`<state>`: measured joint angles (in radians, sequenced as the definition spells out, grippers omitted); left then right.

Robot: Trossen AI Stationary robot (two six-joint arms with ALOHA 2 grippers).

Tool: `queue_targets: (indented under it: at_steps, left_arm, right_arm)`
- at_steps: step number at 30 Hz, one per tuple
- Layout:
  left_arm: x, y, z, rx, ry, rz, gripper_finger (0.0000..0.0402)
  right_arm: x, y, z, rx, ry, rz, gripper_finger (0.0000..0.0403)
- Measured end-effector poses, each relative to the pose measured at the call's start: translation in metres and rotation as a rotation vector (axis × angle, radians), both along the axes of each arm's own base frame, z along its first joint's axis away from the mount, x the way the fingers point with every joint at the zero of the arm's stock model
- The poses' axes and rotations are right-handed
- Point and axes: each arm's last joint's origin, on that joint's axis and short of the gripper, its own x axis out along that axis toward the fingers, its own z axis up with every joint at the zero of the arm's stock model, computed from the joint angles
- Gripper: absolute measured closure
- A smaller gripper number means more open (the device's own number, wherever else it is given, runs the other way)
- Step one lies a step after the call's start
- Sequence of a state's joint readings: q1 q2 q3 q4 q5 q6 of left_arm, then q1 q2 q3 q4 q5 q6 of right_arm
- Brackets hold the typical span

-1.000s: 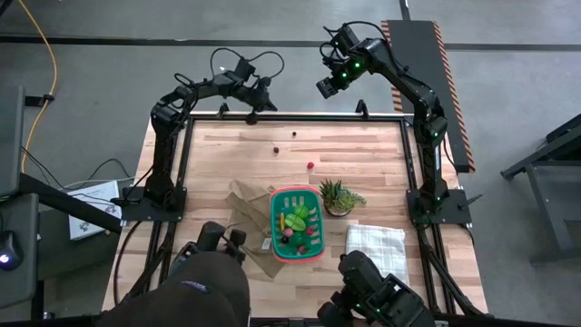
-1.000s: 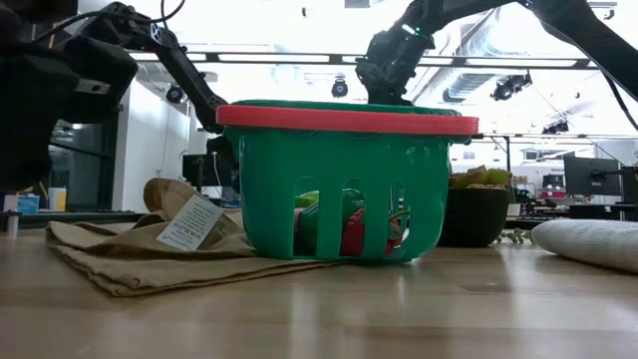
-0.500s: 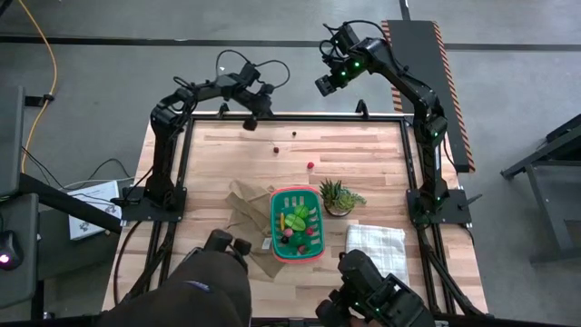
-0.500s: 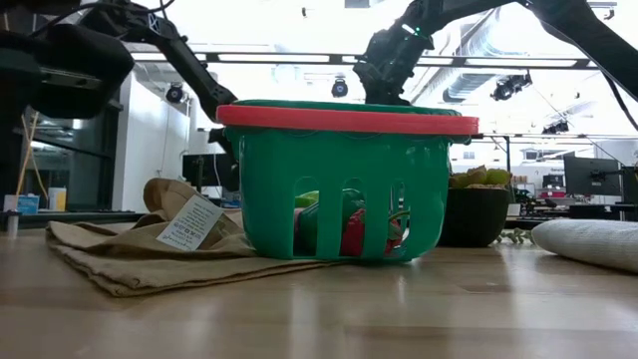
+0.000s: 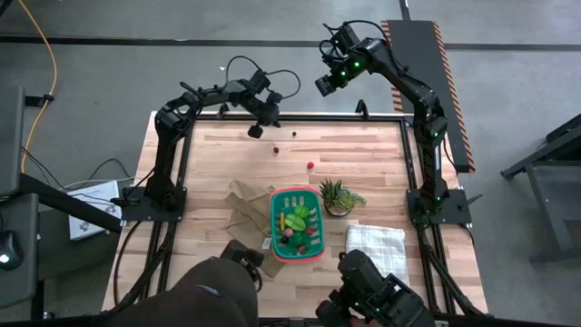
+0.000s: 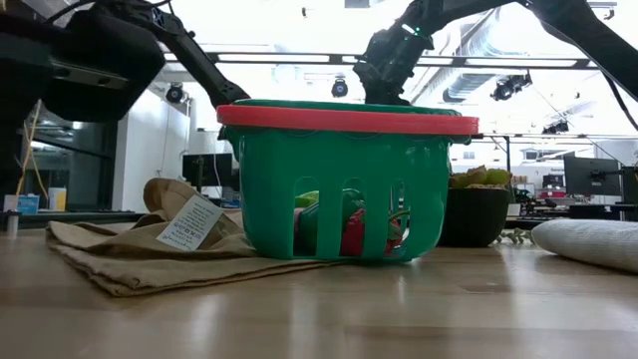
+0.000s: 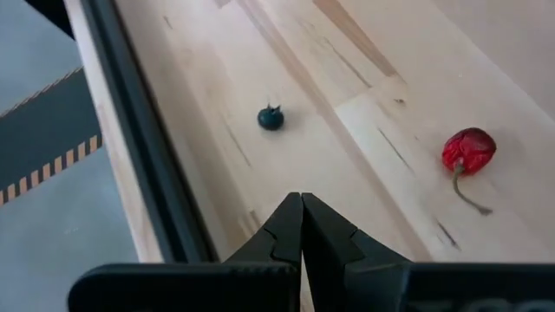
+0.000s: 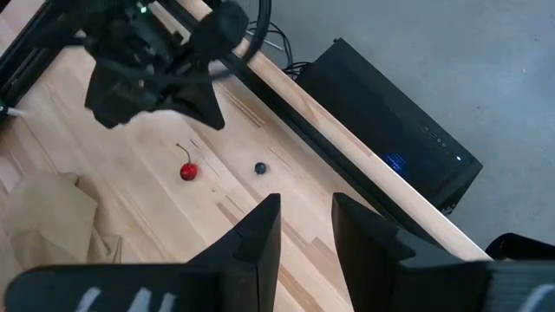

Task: Pick and placing Produce into tupperware
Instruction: Put the blueberry into the green basket

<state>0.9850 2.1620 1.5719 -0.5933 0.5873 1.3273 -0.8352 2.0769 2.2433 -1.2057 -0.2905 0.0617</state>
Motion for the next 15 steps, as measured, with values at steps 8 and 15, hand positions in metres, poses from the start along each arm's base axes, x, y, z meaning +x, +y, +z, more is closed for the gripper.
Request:
queue_targets:
  at_steps: [8,15]
  left_arm:
    - [0.019,-0.012,0.0,0.014,0.017,-0.01,0.0401]
    - [0.02,-0.013,0.0,-0.001,0.011,0.002,0.0375]
  right_arm:
    - [0.0,0.0,0.0,-0.004,0.0,0.017,0.0307]
    - [0.0,0.0,0.0,-0.01,0.002,0.028,0.0307]
